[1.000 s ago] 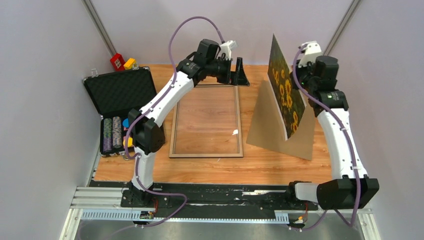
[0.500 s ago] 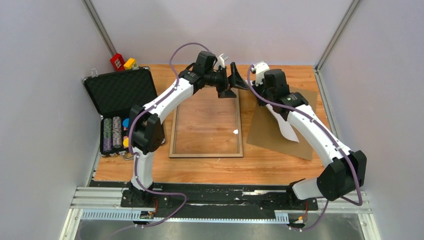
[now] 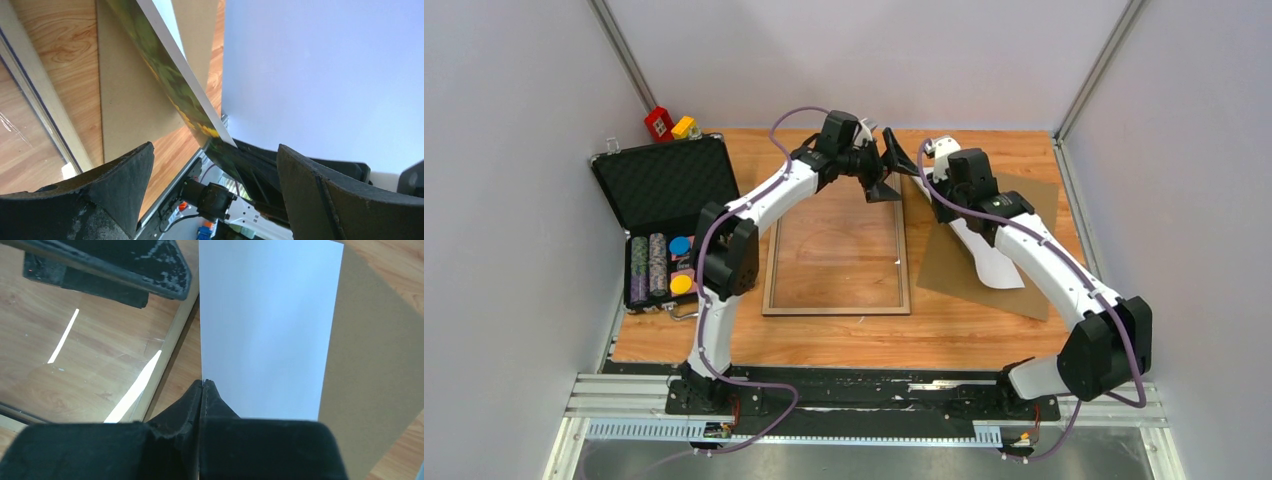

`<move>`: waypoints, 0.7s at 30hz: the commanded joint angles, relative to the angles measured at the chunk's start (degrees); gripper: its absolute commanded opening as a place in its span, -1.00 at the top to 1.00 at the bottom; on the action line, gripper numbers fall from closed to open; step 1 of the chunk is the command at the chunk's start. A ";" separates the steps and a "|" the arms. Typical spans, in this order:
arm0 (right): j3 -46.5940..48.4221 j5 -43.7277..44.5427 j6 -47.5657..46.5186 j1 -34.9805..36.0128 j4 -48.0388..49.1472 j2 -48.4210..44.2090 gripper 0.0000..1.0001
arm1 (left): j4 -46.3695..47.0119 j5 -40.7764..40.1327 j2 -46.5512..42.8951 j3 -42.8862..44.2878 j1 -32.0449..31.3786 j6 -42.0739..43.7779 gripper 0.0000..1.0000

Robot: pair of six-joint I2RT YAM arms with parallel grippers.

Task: Put the photo into the frame
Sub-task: Turn over the photo from the photo frame.

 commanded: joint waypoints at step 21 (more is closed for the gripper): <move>-1.55 -3.83 5.54 5.87 6.11 6.32 1.00 | 6.65 0.66 7.79 -4.73 0.18 -9.12 -0.44</move>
